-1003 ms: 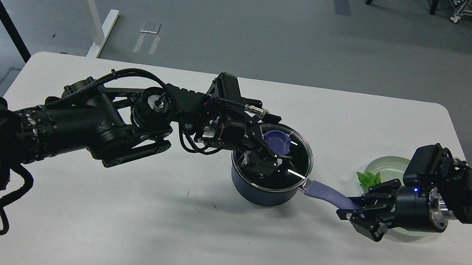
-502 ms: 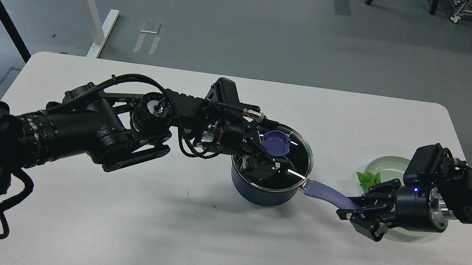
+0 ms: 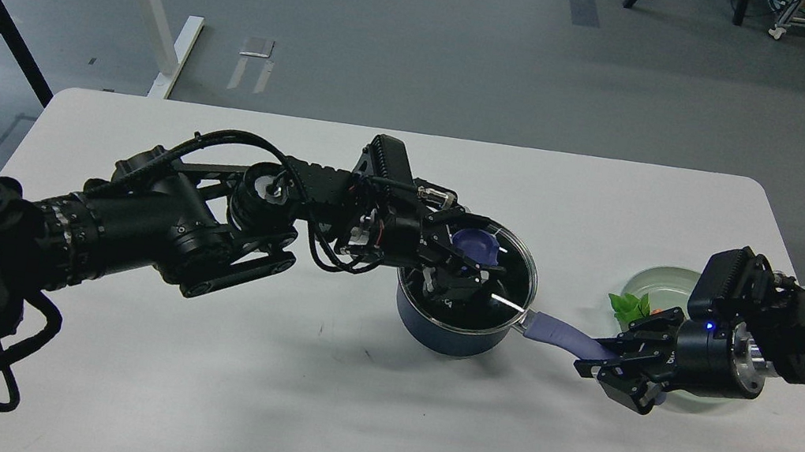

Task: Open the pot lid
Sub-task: 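Grasp the purple lid knob with the left gripper, then lift the glass lid off and carry it toward the left arm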

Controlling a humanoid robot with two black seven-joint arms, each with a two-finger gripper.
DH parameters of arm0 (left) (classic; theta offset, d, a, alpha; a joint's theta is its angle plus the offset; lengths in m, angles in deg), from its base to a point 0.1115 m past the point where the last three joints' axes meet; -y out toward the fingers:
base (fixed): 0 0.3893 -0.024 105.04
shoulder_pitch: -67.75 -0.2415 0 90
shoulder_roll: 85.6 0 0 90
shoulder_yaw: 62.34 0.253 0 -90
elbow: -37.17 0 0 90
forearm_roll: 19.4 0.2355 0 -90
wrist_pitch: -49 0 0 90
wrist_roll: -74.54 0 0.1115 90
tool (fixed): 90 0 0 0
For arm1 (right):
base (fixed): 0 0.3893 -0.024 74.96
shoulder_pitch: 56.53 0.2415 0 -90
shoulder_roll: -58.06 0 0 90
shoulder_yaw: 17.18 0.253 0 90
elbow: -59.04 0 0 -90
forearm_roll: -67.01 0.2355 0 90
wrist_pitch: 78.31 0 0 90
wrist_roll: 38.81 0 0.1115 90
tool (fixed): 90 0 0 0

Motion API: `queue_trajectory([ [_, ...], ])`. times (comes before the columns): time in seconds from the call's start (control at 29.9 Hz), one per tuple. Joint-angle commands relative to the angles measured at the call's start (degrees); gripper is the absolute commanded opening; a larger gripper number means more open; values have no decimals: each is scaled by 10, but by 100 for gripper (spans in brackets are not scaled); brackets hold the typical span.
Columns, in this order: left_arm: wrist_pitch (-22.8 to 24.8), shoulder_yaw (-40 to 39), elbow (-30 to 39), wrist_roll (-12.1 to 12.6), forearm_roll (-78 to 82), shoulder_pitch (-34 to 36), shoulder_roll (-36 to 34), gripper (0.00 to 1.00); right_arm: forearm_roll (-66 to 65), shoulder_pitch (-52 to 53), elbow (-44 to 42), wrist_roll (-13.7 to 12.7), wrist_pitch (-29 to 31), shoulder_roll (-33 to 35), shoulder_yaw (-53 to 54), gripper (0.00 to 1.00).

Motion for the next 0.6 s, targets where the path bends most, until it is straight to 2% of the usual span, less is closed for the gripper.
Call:
queue_trajectory([
  [0.0,-1,-1,1,0,0,2,0,51,0,-1,0,0,0,0,1,35],
  [0.23,-1,-2,21,0,-10,18,-15,52,0,-2,0,0,0,1,0,35],
  [0.57,5,-2,129,0,-42,44,-144,52,0,-2,0,0,-3,4,0,35],
])
